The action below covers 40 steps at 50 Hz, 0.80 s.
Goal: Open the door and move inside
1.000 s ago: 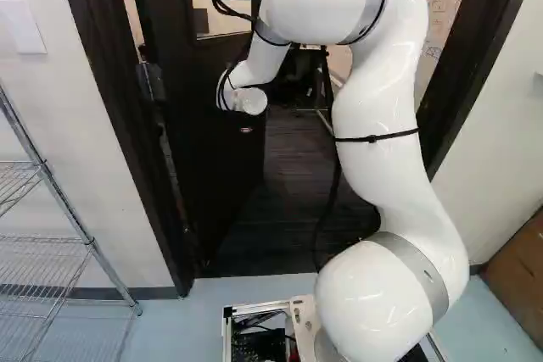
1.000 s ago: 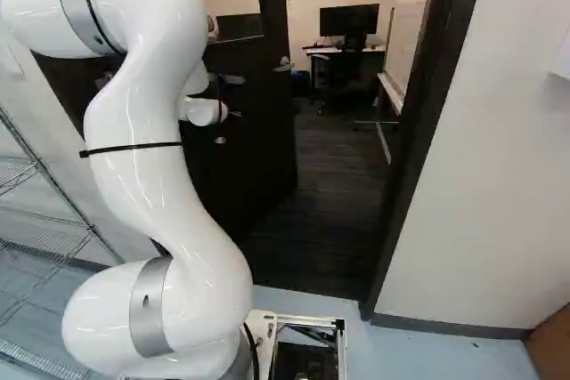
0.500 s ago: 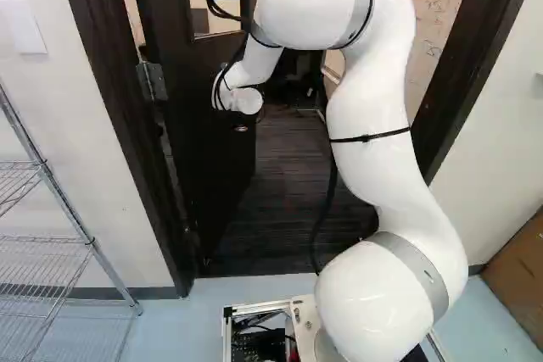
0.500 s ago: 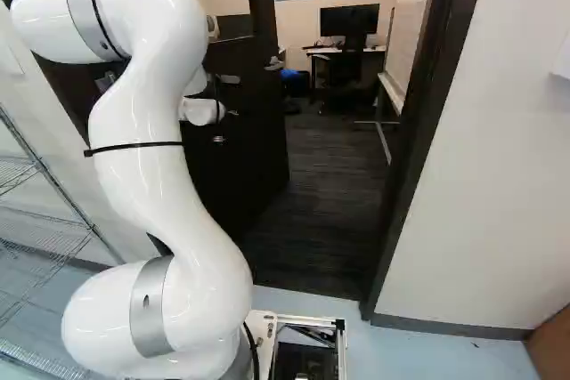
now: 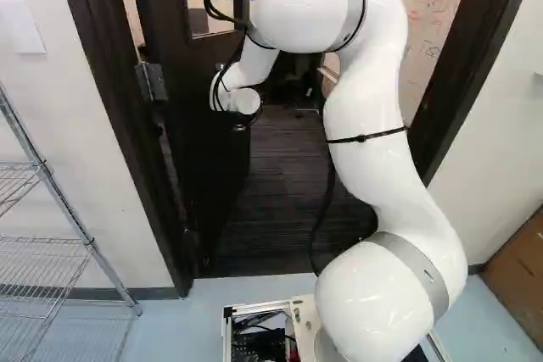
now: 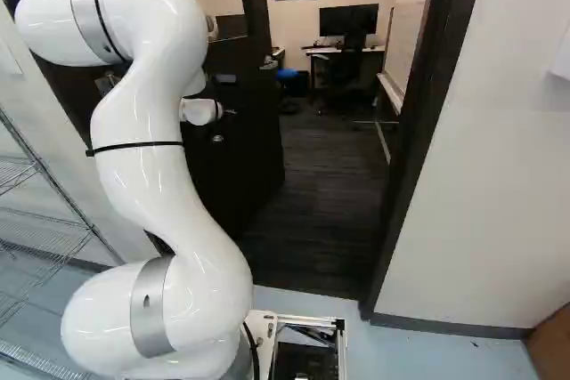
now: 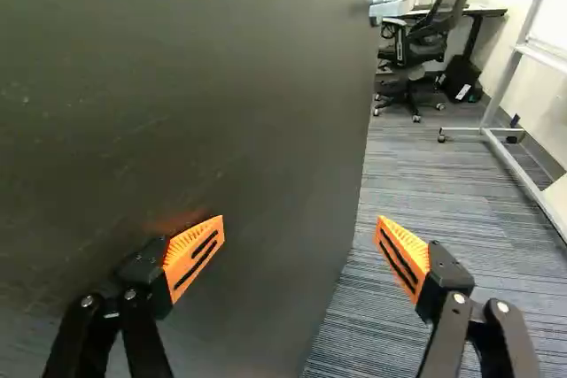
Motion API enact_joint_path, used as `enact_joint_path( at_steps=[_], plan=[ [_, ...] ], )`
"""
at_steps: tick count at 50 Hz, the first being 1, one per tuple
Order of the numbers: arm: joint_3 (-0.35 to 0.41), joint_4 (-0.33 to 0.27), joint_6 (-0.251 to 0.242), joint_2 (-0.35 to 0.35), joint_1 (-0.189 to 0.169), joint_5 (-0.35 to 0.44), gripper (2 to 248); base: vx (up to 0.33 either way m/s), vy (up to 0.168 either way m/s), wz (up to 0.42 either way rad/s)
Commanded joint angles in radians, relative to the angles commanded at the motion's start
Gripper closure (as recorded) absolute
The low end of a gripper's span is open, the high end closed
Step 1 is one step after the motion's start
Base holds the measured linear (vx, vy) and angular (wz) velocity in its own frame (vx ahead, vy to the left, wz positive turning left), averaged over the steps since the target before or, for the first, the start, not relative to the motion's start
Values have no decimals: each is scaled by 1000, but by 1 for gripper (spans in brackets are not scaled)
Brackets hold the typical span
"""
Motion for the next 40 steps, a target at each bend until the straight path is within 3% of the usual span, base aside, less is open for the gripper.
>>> enact_joint_path(
  at_steps=[40],
  plan=[
    [-94, -184, 0, -70, 29, 0, 3, 0, 0, 0]
  ],
)
